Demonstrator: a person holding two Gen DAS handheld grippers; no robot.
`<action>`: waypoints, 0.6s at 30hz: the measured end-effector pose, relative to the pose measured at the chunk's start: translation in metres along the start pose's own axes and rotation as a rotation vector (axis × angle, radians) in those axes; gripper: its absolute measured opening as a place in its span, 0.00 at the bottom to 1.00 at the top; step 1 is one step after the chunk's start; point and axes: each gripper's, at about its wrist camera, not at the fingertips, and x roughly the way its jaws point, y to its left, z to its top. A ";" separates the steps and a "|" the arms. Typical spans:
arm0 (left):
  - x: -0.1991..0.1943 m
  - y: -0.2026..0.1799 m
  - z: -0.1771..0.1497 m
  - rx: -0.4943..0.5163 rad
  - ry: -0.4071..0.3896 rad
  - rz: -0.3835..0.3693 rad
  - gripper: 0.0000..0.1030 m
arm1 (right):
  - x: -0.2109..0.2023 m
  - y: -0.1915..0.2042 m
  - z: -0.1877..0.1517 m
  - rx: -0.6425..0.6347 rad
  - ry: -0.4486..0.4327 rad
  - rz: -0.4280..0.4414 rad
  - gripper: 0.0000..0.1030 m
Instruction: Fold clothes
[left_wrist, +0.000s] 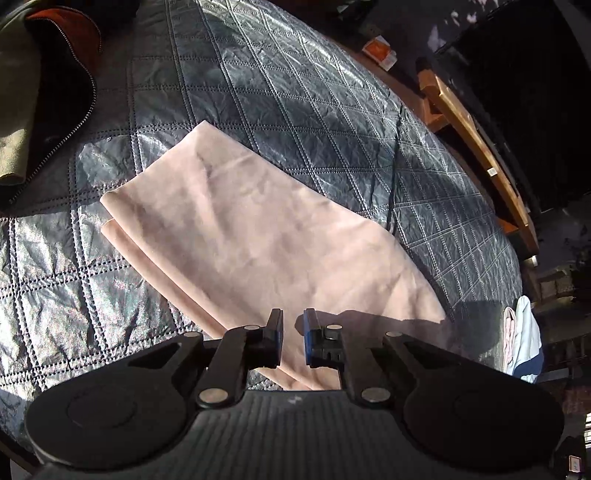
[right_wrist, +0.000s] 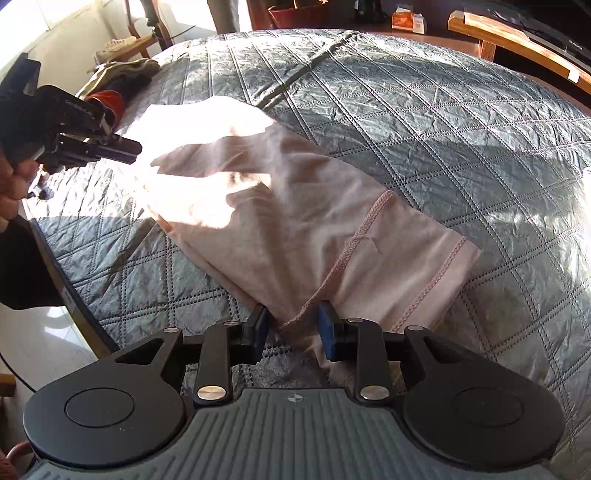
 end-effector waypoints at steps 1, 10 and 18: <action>0.004 -0.005 0.000 0.012 0.003 0.001 0.10 | 0.000 0.001 0.000 -0.002 0.000 0.001 0.38; 0.019 -0.014 -0.011 0.061 0.017 0.051 0.06 | -0.014 0.010 0.008 -0.044 -0.027 0.065 0.63; 0.016 -0.018 -0.015 0.090 0.009 0.080 0.05 | -0.050 0.008 0.057 0.001 -0.213 0.021 0.49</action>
